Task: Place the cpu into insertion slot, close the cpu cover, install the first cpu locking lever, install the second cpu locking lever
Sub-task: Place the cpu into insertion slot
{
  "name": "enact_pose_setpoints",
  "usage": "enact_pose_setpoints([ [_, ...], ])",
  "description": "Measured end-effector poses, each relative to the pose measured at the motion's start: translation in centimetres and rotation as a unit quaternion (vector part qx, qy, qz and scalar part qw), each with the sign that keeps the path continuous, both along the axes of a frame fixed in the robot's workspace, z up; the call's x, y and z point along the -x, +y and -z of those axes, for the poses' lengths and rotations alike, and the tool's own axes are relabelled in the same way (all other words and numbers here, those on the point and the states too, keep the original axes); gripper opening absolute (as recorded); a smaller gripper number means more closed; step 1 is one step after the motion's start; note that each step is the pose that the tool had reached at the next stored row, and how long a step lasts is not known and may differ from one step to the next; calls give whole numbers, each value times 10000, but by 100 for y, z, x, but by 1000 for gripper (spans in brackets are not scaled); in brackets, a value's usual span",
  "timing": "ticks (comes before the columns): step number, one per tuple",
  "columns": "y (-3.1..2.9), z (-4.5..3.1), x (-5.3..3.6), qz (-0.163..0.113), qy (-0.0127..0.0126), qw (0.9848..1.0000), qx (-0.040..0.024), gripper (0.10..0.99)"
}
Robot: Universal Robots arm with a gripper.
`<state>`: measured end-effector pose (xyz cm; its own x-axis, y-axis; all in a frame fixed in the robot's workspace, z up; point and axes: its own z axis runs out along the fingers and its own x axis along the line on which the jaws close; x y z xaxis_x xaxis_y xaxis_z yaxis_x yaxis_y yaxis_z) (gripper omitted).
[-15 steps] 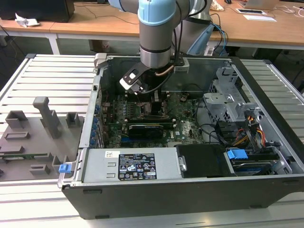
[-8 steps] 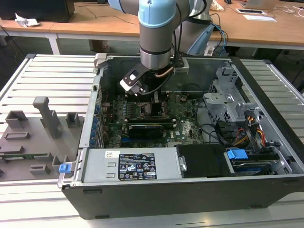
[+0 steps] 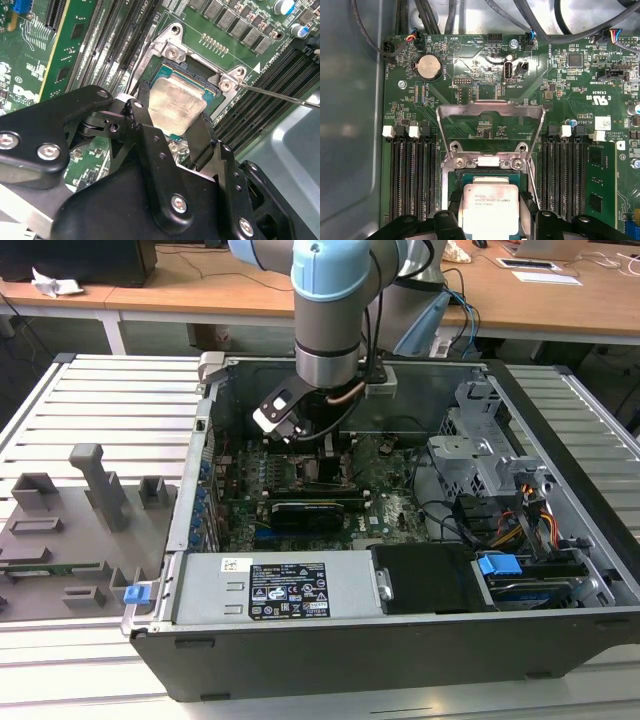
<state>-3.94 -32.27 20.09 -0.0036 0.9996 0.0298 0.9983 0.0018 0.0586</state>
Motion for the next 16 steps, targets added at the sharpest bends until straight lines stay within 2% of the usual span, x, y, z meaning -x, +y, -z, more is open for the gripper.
enact_pose_setpoints([
  [9,0,0,3,0,0,10000,-1,549],
  [10,0,0,4,0,0,10000,0,612],
  [16,29,2,4,0,0,10000,0,612],
])
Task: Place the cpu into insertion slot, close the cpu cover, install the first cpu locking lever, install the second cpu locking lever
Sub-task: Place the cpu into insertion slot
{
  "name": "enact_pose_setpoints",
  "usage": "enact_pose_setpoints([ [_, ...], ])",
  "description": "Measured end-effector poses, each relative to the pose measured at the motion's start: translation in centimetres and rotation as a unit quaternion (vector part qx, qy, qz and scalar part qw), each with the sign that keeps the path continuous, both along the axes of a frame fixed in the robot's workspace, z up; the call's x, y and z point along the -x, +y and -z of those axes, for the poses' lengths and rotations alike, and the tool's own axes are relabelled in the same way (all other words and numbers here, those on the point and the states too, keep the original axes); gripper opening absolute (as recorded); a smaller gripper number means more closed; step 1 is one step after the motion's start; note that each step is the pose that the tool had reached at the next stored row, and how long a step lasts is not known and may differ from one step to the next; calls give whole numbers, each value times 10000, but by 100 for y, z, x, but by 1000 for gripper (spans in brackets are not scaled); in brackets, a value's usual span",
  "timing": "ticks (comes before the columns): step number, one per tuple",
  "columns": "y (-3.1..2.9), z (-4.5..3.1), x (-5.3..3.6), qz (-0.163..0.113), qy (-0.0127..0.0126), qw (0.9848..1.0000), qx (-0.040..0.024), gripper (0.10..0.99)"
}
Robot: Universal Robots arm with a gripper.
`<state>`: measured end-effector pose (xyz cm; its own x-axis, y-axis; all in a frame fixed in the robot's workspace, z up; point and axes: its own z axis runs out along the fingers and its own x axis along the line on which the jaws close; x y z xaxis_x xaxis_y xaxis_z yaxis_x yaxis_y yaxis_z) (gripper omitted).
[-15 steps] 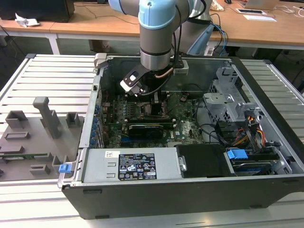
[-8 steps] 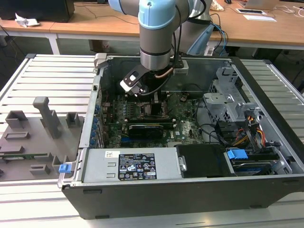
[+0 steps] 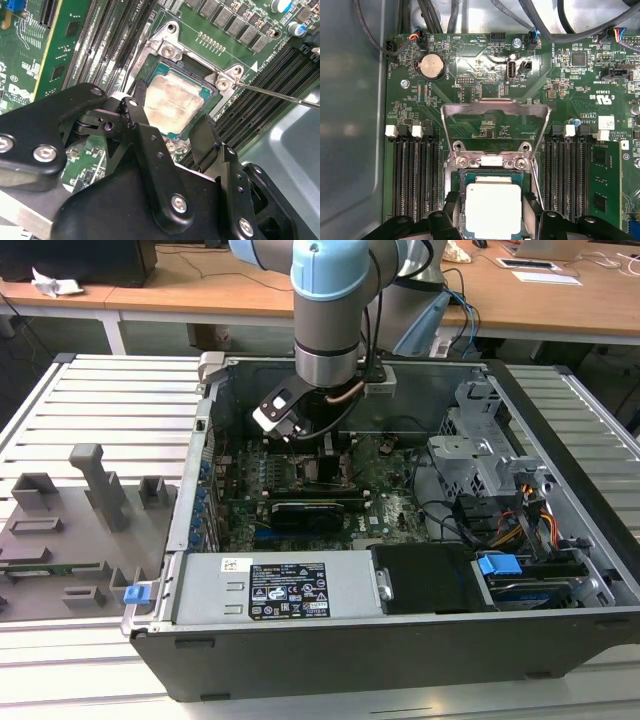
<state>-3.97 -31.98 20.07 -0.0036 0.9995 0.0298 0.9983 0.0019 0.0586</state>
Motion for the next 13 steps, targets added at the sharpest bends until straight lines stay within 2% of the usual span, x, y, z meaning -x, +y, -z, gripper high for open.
enact_pose_setpoints([
  [9,9,0,0,1,0,10000,0,612],
  [13,9,-49,0,1,0,10000,1,612],
])
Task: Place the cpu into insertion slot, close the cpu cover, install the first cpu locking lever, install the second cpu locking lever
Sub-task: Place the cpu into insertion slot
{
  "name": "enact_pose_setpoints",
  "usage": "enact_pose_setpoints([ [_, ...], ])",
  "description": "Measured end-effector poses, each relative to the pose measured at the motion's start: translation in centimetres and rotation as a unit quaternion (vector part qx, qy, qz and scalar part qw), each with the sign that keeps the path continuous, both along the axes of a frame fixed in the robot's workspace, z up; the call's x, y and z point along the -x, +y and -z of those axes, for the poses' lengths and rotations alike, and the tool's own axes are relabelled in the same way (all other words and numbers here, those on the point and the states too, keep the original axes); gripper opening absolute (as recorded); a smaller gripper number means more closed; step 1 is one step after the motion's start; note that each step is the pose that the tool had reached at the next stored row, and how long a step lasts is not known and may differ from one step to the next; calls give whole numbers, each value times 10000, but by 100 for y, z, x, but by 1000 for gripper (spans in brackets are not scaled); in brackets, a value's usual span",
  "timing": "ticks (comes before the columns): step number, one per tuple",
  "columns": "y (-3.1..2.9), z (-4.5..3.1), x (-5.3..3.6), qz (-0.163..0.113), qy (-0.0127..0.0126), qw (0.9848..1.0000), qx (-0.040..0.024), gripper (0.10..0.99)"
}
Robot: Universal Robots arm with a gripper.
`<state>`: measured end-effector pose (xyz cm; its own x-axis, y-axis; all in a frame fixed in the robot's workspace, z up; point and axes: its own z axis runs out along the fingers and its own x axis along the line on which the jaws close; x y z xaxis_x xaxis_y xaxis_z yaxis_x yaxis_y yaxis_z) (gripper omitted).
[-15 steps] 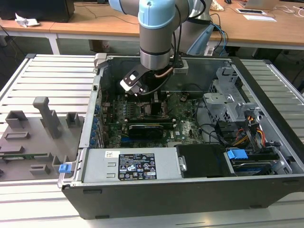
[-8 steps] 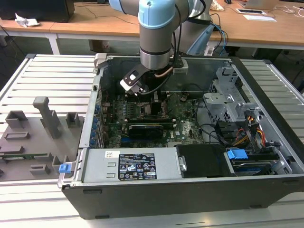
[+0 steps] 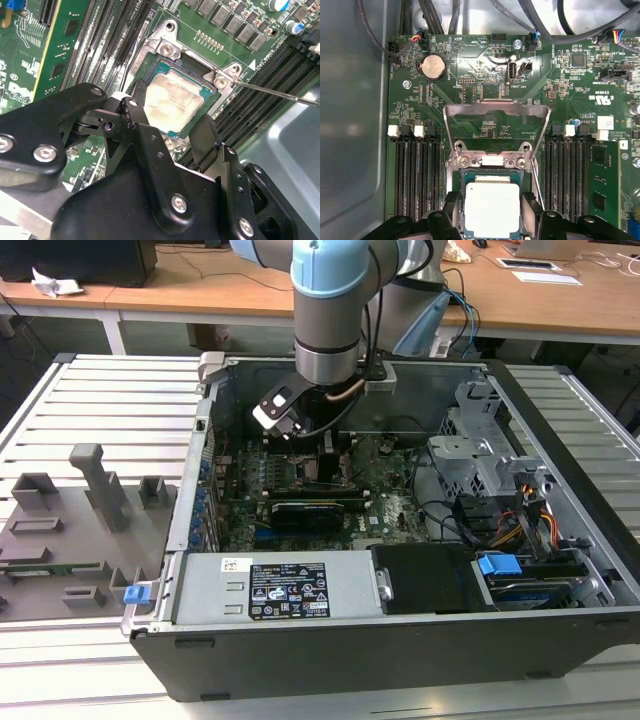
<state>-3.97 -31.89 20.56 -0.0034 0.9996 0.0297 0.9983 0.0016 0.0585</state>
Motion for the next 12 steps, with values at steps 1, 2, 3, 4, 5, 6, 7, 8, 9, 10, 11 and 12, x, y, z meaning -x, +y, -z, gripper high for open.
enact_pose_setpoints([
  [1,0,-17,0,0,0,10000,1,612],
  [2,0,-35,0,0,0,10000,2,612],
  [3,0,-43,0,0,0,10000,1,612],
  [4,-4,-47,0,0,-1,10000,1,596],
  [5,-13,-49,0,0,-1,10000,2,529],
  [6,-21,-50,0,0,0,10000,1,529],
  [7,-27,-56,0,0,0,10000,3,467],
  [8,-28,-62,-2,0,4,10000,2,349],
  [9,-27,-64,-5,-1,11,10000,0,286],
  [10,-28,-65,-7,0,17,10000,1,227],
  [11,-28,-66,-8,0,23,10000,2,227],
  [12,-28,-70,-8,0,27,10000,4,169],
])
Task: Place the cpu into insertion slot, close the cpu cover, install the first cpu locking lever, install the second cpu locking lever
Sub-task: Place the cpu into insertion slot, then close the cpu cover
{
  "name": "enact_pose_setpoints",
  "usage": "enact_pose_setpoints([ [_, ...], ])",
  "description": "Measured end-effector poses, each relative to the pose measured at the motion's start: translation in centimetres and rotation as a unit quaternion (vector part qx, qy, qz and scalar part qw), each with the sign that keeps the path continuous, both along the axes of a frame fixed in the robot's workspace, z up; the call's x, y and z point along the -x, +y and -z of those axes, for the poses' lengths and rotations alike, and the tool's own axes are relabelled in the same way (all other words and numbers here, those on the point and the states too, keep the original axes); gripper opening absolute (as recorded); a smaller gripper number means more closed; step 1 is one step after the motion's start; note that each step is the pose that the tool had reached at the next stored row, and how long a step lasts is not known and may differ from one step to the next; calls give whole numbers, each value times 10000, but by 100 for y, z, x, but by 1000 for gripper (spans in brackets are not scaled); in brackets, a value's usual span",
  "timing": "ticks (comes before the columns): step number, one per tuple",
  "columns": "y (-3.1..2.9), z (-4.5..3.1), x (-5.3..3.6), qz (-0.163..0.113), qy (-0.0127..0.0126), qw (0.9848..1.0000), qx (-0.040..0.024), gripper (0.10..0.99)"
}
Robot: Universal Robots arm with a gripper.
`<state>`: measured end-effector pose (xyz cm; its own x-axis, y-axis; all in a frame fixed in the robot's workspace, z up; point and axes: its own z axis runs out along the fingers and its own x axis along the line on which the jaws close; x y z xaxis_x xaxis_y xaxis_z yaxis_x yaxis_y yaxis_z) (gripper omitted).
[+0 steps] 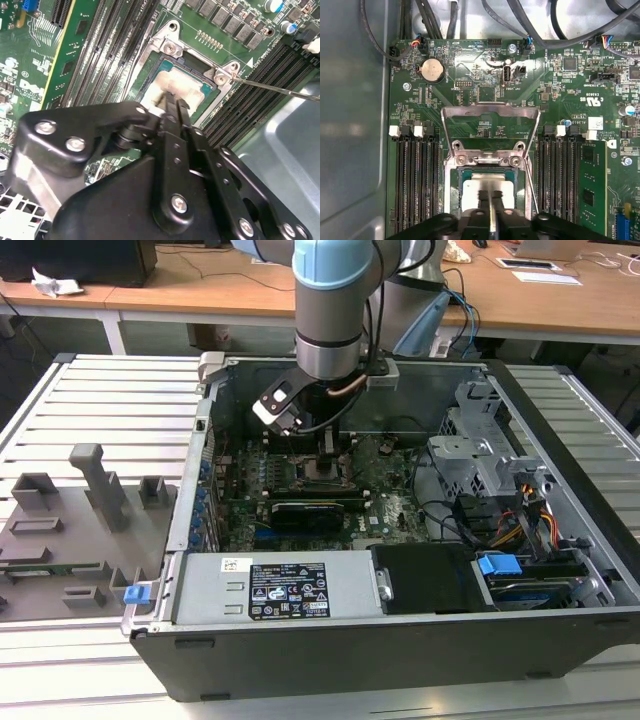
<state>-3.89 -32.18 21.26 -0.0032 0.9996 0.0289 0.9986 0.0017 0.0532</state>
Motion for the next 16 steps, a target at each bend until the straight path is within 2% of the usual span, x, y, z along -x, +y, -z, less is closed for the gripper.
enact_pose_setpoints([
  [1,0,-3,0,0,0,10000,-1,106],
  [16,0,-36,0,0,0,10000,-1,106],
])
